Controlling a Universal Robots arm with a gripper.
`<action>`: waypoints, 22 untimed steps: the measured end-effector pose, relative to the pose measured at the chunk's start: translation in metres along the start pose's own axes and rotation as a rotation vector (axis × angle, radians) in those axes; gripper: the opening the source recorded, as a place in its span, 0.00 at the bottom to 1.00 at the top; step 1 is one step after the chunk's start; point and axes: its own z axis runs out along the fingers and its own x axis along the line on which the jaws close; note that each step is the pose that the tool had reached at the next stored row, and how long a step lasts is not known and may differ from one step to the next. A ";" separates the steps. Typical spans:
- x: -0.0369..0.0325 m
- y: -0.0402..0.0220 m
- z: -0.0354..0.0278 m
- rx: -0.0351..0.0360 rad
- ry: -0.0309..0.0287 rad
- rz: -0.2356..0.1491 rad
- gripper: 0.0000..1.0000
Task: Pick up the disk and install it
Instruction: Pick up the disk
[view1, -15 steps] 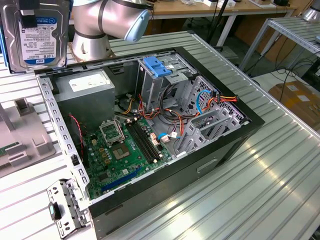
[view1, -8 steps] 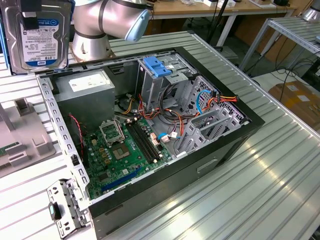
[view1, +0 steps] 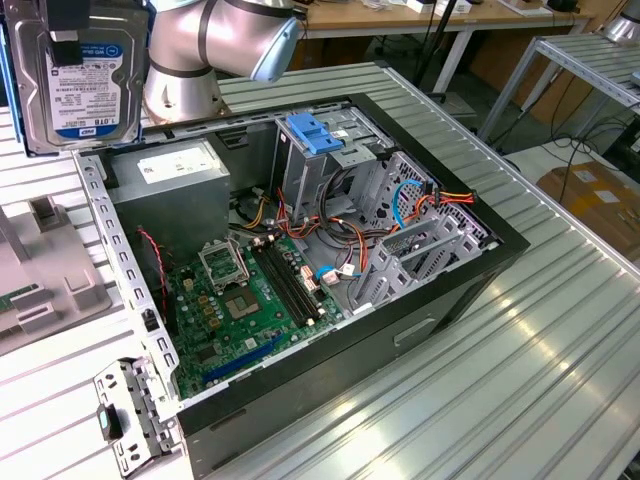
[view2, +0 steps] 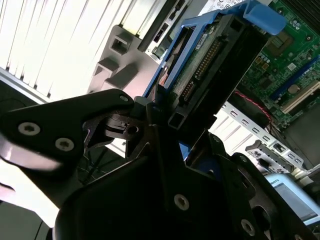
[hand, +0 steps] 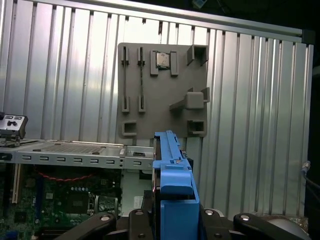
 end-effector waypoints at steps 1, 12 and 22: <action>0.0010 0.0000 -0.0001 0.0000 0.0000 0.000 0.36; 0.0146 -0.0003 -0.0015 0.0000 0.0000 0.000 0.36; 0.0287 -0.0002 -0.0030 -0.0001 0.0001 0.000 0.36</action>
